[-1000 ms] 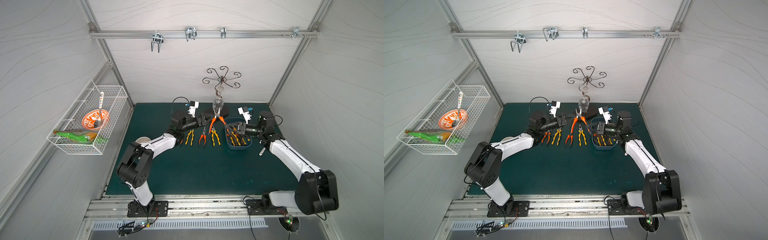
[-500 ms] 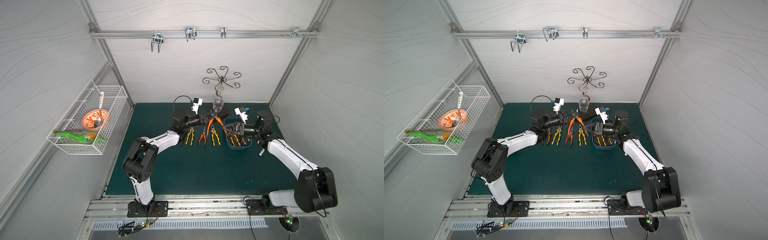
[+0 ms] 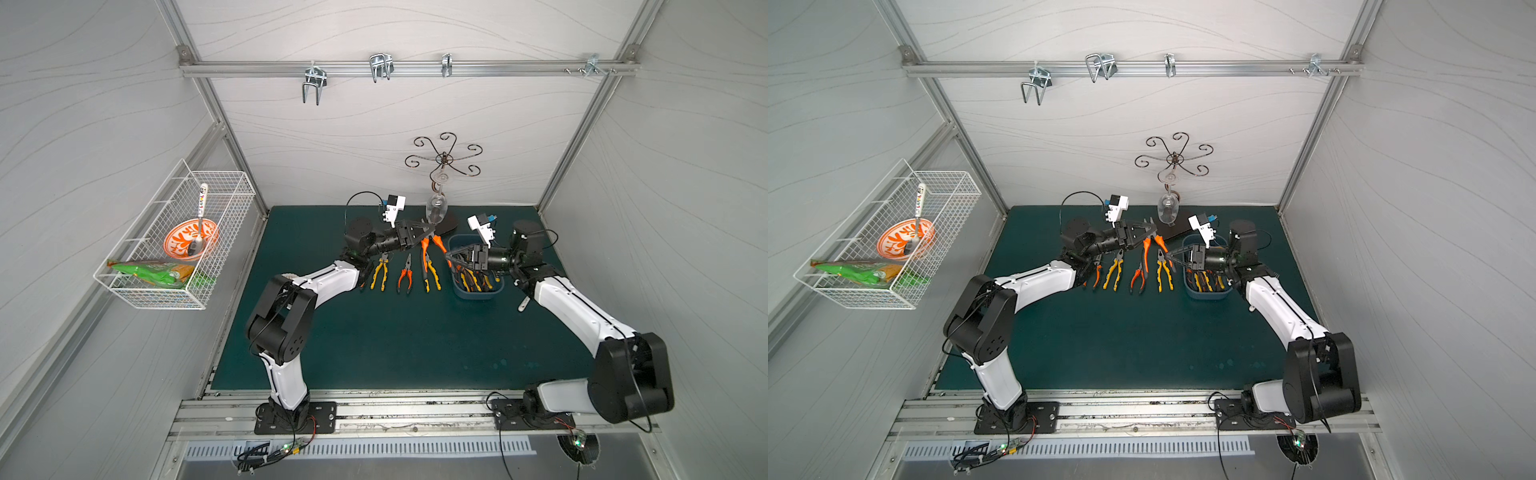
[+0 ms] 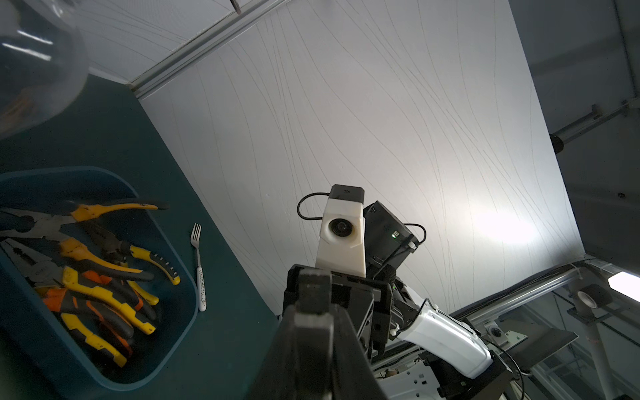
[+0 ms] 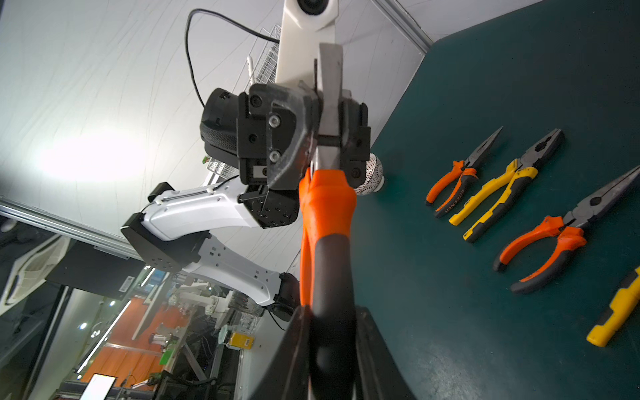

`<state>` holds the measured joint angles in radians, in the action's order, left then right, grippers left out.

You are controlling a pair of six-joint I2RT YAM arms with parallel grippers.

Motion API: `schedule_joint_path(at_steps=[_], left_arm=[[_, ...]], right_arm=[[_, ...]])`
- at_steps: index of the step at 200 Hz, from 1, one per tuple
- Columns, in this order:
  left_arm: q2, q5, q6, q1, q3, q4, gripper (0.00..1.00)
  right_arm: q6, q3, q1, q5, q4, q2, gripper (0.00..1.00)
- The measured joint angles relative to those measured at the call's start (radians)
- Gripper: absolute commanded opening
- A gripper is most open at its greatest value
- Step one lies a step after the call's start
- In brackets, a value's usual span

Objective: Take the pliers out of the storage box
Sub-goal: Pick up the pliers from the storage box.

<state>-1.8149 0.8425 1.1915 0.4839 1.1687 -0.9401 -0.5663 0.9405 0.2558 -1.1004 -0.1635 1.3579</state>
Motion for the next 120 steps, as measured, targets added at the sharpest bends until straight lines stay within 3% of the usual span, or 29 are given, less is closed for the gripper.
schedule_joint_path(at_steps=[32,49,69,120], left_arm=[[-0.010,0.014,0.014,-0.012,0.000,0.043,0.00],[-0.010,0.032,0.011,-0.024,-0.001,0.077,0.00],[-0.007,0.051,-0.027,-0.048,-0.007,0.140,0.00],[0.064,0.038,-0.290,-0.077,-0.114,0.519,0.00]], right_arm=[[0.081,0.016,0.022,0.042,0.059,-0.023,0.81],[0.129,0.018,0.033,0.073,0.098,-0.047,0.93],[0.195,0.022,0.051,0.121,0.161,-0.066,0.99],[0.378,0.024,0.176,0.316,0.343,-0.096,0.99]])
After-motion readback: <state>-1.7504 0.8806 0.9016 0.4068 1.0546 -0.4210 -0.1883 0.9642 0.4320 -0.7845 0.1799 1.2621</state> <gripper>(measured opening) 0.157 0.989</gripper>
